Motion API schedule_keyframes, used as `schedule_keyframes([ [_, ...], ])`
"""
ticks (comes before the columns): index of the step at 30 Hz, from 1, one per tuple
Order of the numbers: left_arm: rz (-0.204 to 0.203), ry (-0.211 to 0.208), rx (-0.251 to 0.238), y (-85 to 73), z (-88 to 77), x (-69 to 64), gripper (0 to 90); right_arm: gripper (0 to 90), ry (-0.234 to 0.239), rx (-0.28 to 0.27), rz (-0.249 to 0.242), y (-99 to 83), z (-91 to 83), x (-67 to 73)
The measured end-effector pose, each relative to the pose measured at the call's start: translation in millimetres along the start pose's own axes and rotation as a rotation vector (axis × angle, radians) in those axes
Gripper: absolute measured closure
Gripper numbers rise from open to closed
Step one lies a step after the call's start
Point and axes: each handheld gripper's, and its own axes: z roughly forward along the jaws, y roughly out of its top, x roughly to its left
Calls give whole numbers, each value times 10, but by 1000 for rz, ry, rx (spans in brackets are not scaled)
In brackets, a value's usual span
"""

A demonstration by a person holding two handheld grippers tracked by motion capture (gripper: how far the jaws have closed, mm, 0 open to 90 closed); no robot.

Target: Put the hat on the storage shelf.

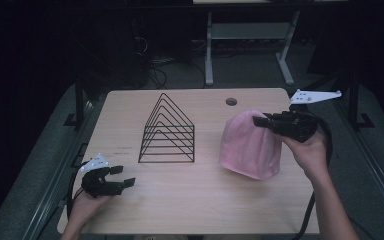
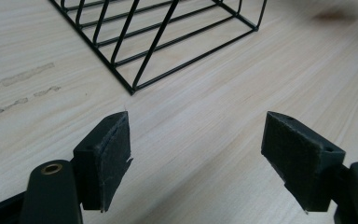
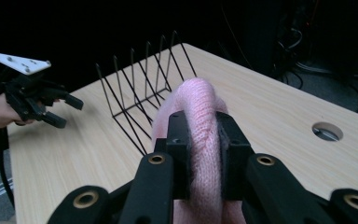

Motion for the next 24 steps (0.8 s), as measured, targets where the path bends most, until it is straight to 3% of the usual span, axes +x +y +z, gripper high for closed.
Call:
schedule_keyframes([
  [14,41,-40,-14,110,-44,-61,240,775,54,-33,-43,201,-34,180],
  [24,104,-115,-37,319,-93,-230,242,774,87,-55,-78,335,-42,313],
])
